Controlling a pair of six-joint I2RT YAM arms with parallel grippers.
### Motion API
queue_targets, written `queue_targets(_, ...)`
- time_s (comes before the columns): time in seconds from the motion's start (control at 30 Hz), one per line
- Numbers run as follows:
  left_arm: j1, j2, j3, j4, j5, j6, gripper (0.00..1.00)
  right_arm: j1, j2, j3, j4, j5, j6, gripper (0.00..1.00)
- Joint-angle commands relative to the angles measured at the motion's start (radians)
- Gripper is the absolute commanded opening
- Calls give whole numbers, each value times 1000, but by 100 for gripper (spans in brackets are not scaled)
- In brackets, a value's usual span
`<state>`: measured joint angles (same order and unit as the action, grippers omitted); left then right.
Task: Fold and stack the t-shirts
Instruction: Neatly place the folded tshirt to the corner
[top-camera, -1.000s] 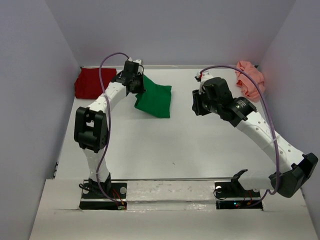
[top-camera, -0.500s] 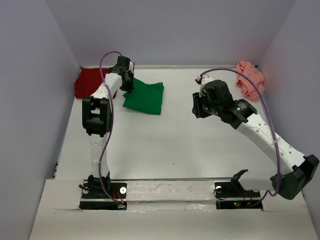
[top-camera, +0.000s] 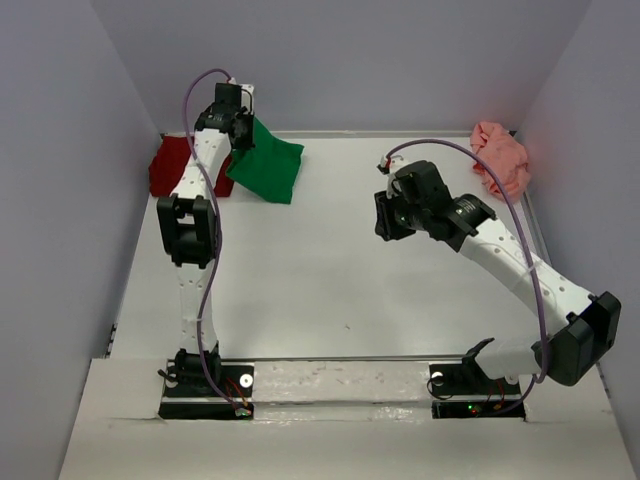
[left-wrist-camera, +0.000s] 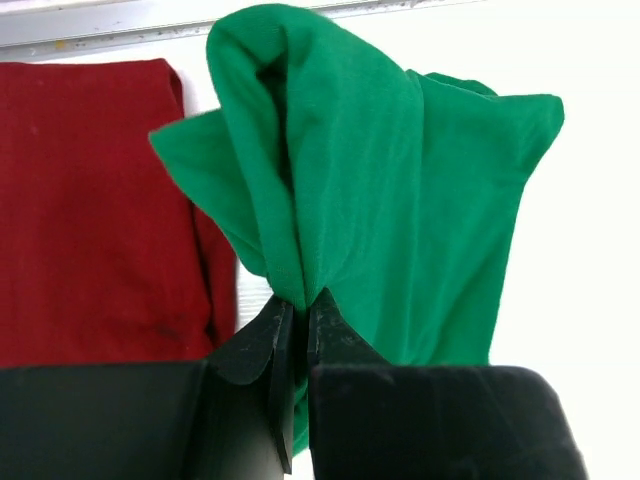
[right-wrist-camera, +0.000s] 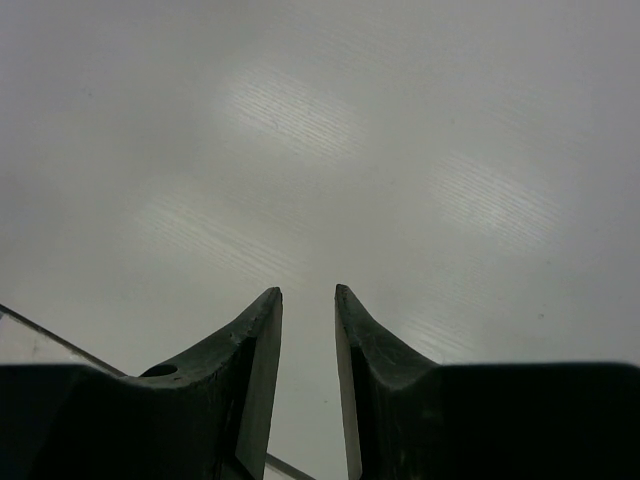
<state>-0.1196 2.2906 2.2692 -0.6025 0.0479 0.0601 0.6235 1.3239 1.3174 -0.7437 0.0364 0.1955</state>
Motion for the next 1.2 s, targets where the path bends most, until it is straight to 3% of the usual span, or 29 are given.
queue_targets(0.0,34,-16,50,23,4,47,0,8,26,19,26,-27,-1,33)
queue_targets(0.7,164,69,207,60,89,60,0,27,87,-23,30,-79,13,33)
queue_targets(1.17,199,10,213,43,92,49,0,27,133,-49,60,-81,13,33)
